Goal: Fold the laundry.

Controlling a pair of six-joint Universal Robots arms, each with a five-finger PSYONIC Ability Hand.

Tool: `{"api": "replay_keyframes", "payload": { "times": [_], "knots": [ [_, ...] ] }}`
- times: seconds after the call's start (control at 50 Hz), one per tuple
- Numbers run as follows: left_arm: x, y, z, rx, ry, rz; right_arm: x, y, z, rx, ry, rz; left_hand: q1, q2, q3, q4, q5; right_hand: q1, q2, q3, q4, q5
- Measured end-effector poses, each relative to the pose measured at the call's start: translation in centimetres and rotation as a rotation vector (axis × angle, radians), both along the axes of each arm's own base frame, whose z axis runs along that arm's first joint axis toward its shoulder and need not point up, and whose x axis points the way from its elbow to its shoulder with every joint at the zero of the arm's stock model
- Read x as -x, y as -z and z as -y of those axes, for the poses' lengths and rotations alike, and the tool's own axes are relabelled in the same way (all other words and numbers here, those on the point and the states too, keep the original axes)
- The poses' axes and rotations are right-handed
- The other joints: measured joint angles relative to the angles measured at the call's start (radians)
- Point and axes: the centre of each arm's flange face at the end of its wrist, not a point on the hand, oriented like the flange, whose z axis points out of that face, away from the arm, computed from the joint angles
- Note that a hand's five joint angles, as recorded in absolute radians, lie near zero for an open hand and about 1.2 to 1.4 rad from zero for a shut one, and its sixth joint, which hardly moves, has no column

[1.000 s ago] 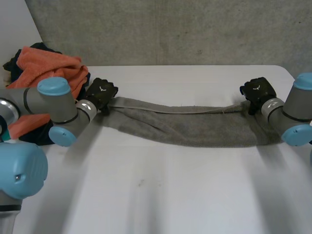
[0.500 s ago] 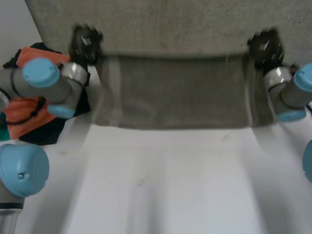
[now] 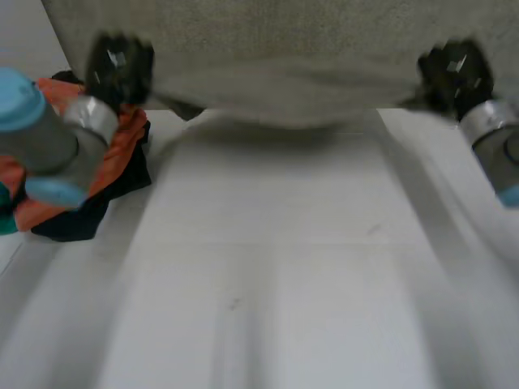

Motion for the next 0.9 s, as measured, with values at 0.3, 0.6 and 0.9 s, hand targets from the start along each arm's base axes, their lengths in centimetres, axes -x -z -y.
{"api": "replay_keyframes", "payload": {
  "times": [0.3,0.6,0.9],
  "knots": [
    [-2.7,10.8,-8.9,-0.496,-0.045,0.254,0.8,10.6,-5.9,-0.558,-0.022,-0.221,0.0,0.0,0.0,0.0,0.0,0.0,0.0,0.0,0.0,0.0],
    [-3.7,10.7,-10.2,-0.543,-0.078,0.296,4.3,12.0,-5.1,-0.724,0.056,-0.024,0.0,0.0,0.0,0.001,0.0,-0.198,-0.246,-0.255,-0.261,-0.226],
    [-4.0,10.5,-10.4,-0.612,-0.13,0.262,5.9,12.1,-4.5,-0.742,0.143,-0.068,0.0,0.0,0.0,0.001,0.0,0.002,0.006,-0.001,-0.001,-0.006]
  ]
}}
